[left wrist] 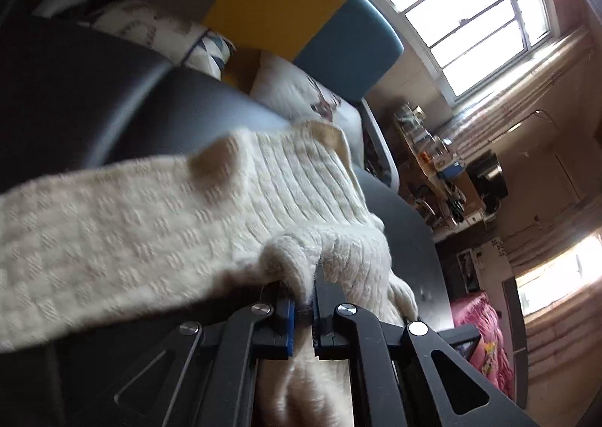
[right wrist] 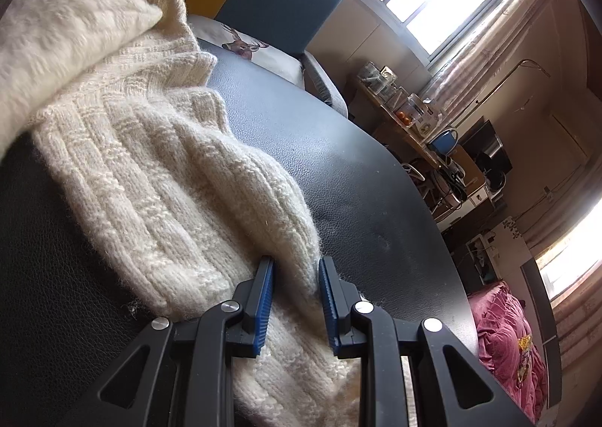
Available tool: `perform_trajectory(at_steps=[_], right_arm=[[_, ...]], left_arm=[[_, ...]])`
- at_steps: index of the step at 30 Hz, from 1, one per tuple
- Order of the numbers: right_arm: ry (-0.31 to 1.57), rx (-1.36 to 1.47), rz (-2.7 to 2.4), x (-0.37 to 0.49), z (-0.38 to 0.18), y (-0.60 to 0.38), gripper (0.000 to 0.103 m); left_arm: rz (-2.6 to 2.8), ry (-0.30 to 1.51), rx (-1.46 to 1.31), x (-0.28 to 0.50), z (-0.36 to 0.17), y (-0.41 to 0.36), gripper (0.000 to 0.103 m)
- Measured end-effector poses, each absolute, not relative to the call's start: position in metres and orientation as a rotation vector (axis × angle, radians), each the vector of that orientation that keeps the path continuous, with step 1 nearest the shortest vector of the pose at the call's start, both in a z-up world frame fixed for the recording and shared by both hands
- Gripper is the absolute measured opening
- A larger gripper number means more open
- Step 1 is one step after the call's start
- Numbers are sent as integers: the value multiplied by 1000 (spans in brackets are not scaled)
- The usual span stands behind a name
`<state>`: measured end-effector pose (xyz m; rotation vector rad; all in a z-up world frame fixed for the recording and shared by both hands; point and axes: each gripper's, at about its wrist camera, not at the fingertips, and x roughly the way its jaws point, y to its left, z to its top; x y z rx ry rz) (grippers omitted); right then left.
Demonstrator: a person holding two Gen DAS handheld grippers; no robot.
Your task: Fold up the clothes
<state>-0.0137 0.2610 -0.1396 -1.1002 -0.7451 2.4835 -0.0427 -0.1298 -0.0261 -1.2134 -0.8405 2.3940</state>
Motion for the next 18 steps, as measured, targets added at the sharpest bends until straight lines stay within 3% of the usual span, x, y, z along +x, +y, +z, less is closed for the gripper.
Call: perform_trajectory(at_steps=[6,11,13,15,18], right_arm=[[-751,-1097,2482,-14,-140,262,24],[-746,-1107,2485,-15,-140,262,24],[-720,-1156,2510,-17,-134,264,24],[-611,-1266,2602,-22,-116,267,24],[-232,-1344,2903,-26,-68,262,24]], left_arm=[[2425,-795,-1475,-52,-56,-187,8],[2328,-863,-1535,-15,-80,-195,45],[2329,-850,-1508,4,-79,-193,52],[2339,-809,-1506,23,-78,-187,56],[2348,-712,-1533,34,-82,-173,59]])
